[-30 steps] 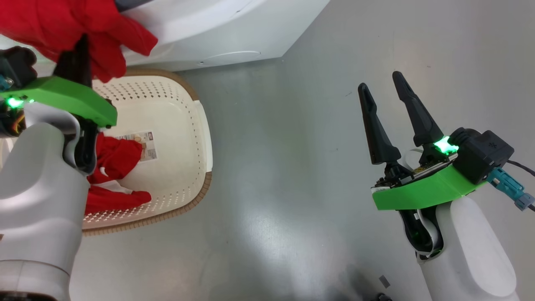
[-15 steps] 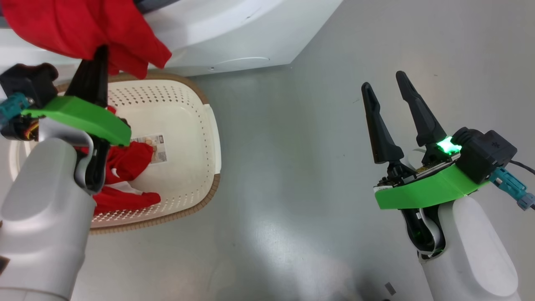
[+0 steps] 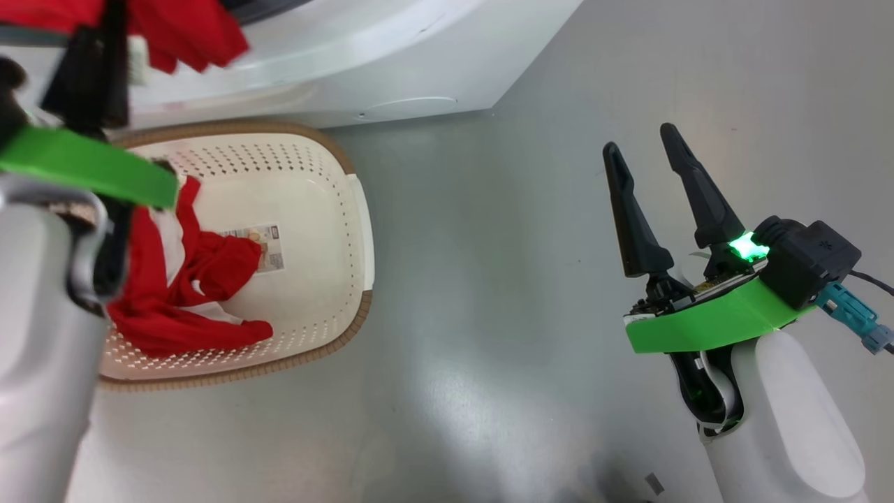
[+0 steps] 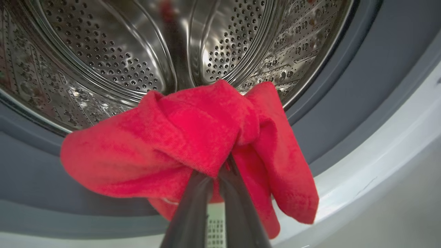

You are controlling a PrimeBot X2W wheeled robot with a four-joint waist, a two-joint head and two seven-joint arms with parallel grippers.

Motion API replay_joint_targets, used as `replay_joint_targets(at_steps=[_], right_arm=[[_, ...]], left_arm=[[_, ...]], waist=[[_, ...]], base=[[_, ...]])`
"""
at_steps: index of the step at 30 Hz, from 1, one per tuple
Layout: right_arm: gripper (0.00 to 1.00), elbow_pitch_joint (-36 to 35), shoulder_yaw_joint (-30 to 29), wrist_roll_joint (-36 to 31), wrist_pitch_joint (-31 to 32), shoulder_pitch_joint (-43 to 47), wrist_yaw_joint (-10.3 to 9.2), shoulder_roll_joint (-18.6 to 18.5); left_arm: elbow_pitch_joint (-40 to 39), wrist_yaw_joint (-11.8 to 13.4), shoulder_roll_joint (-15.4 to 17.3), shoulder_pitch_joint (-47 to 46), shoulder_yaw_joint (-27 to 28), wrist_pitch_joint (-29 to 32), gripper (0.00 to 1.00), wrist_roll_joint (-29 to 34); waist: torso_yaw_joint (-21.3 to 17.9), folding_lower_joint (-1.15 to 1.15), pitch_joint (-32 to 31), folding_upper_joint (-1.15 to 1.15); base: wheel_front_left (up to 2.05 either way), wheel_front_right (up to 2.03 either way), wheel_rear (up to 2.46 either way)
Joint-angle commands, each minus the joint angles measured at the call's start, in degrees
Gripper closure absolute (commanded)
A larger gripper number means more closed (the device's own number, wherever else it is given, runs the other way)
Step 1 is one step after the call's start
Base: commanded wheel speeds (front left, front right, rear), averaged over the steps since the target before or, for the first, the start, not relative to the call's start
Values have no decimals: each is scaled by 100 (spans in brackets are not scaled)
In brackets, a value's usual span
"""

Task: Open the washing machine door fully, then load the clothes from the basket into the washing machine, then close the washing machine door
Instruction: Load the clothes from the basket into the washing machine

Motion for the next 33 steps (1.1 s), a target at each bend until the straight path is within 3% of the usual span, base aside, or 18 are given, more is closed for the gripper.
replay_joint_targets(at_steps=[1,10,26,27,28,33], right_arm=[[0,-127,144,8,-26,117,9,27],[0,-168,216,60,-26,-5,9,102],[0,-311,181,227,-26,55,9,174],[0,-315,180,235,-26,61,9,174],[0,-316,180,238,-26,62,9,175],[0,-316,151,190,-26,32,9,175]], left_arm=[[-172,37,263,-231,212,121,100,-3],[823,17,476,-1805,79,839,100,269],[3270,-110,344,-3927,-247,768,100,656],[3392,-80,315,-3987,-241,798,65,643],[3515,-45,287,-4048,-248,853,1,642],[3786,-53,110,-4178,-289,716,0,607]], waist=[[-43,0,43,0],[-396,0,389,0],[-859,0,823,0],[-858,0,825,0],[-852,0,824,0],[-735,0,810,0]], base=[[0,0,0],[0,0,0],[0,0,0],[0,0,0],[0,0,0],[0,0,0]])
